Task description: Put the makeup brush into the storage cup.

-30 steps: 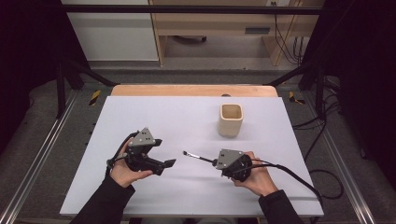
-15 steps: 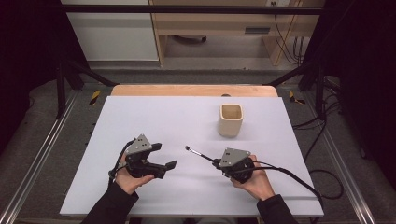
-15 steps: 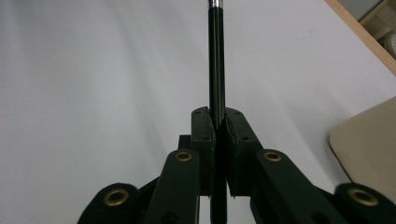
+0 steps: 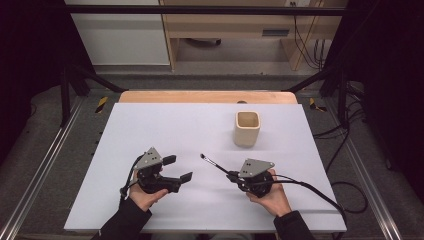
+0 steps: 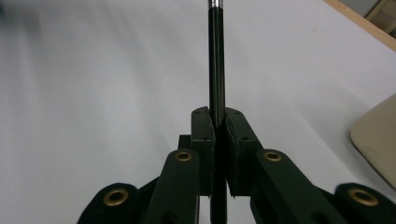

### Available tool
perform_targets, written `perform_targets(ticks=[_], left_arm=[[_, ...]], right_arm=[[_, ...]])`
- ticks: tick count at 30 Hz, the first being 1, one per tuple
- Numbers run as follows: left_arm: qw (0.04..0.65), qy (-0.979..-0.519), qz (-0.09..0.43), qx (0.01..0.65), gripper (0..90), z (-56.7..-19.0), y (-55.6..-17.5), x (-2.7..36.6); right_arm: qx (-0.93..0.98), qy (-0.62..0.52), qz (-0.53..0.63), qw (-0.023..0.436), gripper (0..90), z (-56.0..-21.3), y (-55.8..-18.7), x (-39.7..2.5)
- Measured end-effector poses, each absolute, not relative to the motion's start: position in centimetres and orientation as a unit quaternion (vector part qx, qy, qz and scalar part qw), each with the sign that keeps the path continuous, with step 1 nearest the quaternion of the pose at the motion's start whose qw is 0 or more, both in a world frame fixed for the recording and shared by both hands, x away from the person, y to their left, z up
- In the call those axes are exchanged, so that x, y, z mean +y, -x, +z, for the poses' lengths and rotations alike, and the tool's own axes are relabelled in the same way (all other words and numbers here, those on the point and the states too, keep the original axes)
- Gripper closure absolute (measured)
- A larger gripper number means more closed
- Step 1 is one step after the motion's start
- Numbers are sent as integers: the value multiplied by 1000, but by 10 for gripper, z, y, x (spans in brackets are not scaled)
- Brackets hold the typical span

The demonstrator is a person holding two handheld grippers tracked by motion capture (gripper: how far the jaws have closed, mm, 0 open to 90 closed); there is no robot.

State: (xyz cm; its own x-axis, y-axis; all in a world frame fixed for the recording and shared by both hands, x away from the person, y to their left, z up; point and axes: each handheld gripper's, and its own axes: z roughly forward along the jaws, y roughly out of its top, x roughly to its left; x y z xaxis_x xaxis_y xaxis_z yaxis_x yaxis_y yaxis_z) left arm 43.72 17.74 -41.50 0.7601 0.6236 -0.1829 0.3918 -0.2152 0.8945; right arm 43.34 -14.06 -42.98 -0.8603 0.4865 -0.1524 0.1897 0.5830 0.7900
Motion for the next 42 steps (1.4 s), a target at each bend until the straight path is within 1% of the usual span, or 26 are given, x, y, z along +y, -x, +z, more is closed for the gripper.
perform_targets(ticks=[5, 10, 15, 29, 42], left_arm=[[546, -761, 107, 335, 132, -417, -438, 173], [559, -751, 90, 340, 132, -417, -440, 171], [565, -749, 81, 337, 132, -414, -441, 164], [577, -747, 77, 320, 142, -404, -444, 144], [580, -748, 57, 318, 234, -406, -451, 122]], right_arm=[[870, -194, 421, 171, 837, -433, -433, -138], [867, -197, 425, 171, 837, -434, -433, -137], [860, -200, 435, 175, 837, -432, -433, -137], [849, -202, 452, 185, 837, -426, -431, -139], [843, -201, 462, 187, 837, -423, -430, -140]])
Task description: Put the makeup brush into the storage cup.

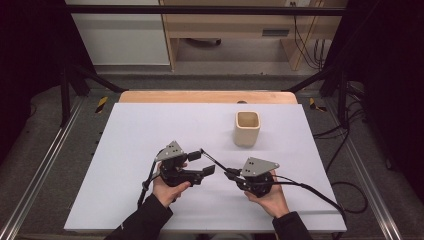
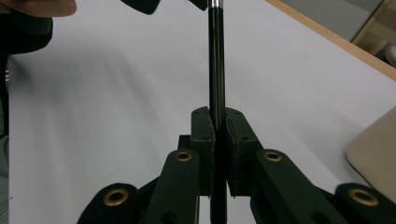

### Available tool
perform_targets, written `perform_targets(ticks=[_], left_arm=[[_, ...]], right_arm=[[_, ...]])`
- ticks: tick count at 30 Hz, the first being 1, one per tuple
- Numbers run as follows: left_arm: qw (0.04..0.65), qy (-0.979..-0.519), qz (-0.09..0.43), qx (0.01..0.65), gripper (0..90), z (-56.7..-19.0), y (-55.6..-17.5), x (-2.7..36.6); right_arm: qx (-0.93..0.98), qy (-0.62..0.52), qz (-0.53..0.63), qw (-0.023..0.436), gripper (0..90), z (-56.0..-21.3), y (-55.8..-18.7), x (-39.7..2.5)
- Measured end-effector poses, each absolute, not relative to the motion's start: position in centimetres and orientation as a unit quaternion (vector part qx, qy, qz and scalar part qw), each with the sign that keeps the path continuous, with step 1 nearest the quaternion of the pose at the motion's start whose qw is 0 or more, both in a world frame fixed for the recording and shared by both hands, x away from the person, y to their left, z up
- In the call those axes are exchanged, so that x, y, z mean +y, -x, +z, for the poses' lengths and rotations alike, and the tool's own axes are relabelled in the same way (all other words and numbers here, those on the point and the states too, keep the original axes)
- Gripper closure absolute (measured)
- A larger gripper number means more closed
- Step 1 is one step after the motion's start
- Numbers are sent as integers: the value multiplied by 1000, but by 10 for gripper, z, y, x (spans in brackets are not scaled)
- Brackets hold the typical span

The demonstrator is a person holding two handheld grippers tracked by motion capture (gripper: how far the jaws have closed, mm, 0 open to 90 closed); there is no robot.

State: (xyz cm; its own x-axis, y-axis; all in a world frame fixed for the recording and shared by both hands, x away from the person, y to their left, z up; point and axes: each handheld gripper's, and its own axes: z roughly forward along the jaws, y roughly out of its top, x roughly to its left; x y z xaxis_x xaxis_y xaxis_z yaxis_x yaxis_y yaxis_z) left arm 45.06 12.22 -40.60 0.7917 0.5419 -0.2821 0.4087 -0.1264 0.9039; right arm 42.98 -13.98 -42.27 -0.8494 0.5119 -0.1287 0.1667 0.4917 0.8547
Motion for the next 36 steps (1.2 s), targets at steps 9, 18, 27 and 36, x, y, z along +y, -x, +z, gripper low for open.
perform_targets(ticks=[9, 18, 27, 36], left_arm=[[583, -742, 57, 327, 321, -408, -454, 113], [591, -736, 44, 326, 507, -410, -456, 113], [596, -729, 34, 335, 656, -412, -457, 113], [604, -721, 27, 337, 707, -412, -456, 114]], right_arm=[[843, -200, 465, 184, 836, -423, -430, -139], [845, -197, 464, 182, 836, -425, -430, -137], [845, -196, 464, 180, 836, -427, -431, -136], [845, -198, 465, 177, 836, -429, -431, -135]])
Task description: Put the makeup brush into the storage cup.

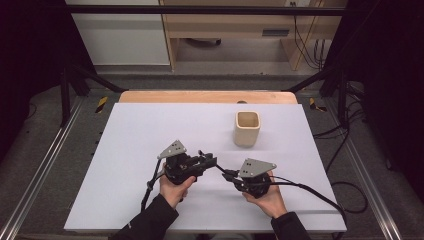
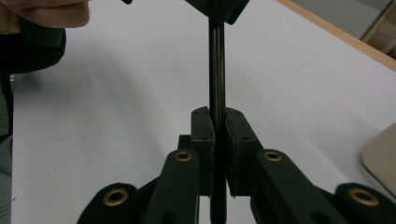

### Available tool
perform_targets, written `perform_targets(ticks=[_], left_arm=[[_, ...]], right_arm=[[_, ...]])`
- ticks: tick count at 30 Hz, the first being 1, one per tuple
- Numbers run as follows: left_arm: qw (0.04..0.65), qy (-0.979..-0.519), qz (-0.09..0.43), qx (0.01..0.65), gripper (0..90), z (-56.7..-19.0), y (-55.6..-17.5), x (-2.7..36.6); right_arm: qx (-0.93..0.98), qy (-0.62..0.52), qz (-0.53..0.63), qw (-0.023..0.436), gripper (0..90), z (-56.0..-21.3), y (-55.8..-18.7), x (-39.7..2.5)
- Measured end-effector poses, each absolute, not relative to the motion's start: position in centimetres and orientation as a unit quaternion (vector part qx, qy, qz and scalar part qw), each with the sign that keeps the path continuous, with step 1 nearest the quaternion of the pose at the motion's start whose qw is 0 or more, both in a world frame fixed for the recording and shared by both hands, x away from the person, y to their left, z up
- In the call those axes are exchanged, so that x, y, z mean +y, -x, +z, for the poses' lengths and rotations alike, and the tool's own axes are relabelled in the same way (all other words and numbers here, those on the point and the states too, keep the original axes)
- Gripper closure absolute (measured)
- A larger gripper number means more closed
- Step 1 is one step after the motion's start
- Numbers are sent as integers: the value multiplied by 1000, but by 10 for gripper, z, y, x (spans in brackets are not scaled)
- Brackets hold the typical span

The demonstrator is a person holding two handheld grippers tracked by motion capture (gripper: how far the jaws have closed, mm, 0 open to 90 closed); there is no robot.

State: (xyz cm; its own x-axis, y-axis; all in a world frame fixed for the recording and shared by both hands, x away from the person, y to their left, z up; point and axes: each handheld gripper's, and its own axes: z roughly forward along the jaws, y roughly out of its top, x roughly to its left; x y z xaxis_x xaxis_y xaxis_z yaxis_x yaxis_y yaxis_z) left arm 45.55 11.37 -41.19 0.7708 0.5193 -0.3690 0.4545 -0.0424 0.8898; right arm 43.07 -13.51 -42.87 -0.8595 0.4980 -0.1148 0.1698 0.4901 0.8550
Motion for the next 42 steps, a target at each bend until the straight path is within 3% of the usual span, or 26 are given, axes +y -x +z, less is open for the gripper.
perform_targets(ticks=[17, 28, 38, 42], left_arm=[[615, -719, 17, 324, 816, -408, -446, 109], [615, -722, 21, 316, 836, -405, -442, 106], [592, -733, 54, 330, 836, -402, -443, 108], [587, -735, 57, 335, 837, -402, -445, 108]], right_arm=[[851, -195, 456, 173, 826, -434, -432, -131], [850, -200, 457, 172, 805, -435, -432, -131], [831, -228, 471, 189, 415, -428, -433, -131], [829, -231, 470, 196, 376, -422, -432, -129]])
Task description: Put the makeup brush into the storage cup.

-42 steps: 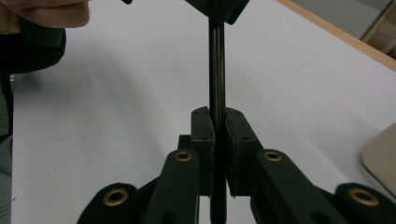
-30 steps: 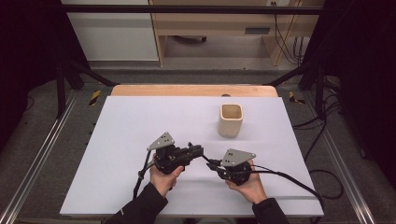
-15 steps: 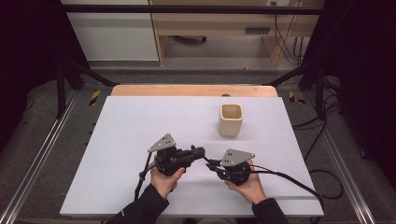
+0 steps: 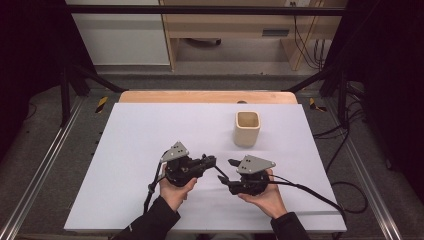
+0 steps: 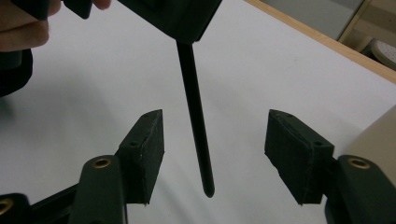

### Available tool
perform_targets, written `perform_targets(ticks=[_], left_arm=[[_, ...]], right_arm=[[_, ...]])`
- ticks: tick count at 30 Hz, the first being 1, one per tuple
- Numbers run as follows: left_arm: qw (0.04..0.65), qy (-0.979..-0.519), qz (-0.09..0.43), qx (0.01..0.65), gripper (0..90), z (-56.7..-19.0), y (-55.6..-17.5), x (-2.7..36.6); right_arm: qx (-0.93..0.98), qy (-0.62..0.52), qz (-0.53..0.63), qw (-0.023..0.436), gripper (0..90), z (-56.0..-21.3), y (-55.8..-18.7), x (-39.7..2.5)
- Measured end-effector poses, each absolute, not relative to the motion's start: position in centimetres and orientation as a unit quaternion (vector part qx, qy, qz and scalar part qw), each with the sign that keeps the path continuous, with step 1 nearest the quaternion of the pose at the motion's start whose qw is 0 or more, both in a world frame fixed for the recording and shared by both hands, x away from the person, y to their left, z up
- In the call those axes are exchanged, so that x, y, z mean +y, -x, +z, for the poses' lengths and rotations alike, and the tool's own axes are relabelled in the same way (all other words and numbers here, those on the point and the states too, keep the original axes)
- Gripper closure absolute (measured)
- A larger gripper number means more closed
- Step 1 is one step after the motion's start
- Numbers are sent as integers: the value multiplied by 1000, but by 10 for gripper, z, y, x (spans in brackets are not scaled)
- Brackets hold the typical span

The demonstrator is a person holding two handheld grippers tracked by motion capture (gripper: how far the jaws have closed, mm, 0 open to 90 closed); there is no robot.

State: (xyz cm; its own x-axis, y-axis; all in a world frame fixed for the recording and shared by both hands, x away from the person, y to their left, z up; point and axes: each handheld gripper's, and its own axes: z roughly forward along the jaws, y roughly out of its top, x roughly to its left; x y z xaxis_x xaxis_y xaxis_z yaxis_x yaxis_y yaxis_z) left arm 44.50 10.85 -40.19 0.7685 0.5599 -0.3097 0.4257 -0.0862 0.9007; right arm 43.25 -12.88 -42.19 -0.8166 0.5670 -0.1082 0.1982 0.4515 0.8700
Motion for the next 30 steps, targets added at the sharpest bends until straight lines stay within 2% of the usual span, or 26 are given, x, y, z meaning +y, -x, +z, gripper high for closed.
perform_targets(ticks=[3, 9, 30], left_arm=[[586, -734, 59, 338, 836, -400, -446, 108], [586, -735, 63, 335, 836, -397, -445, 105], [585, -740, 60, 327, 837, -397, -441, 98]], right_arm=[[829, -231, 470, 197, 383, -417, -432, -125], [828, -231, 471, 199, 453, -409, -433, -119], [833, -215, 470, 194, 778, -406, -433, -113]])
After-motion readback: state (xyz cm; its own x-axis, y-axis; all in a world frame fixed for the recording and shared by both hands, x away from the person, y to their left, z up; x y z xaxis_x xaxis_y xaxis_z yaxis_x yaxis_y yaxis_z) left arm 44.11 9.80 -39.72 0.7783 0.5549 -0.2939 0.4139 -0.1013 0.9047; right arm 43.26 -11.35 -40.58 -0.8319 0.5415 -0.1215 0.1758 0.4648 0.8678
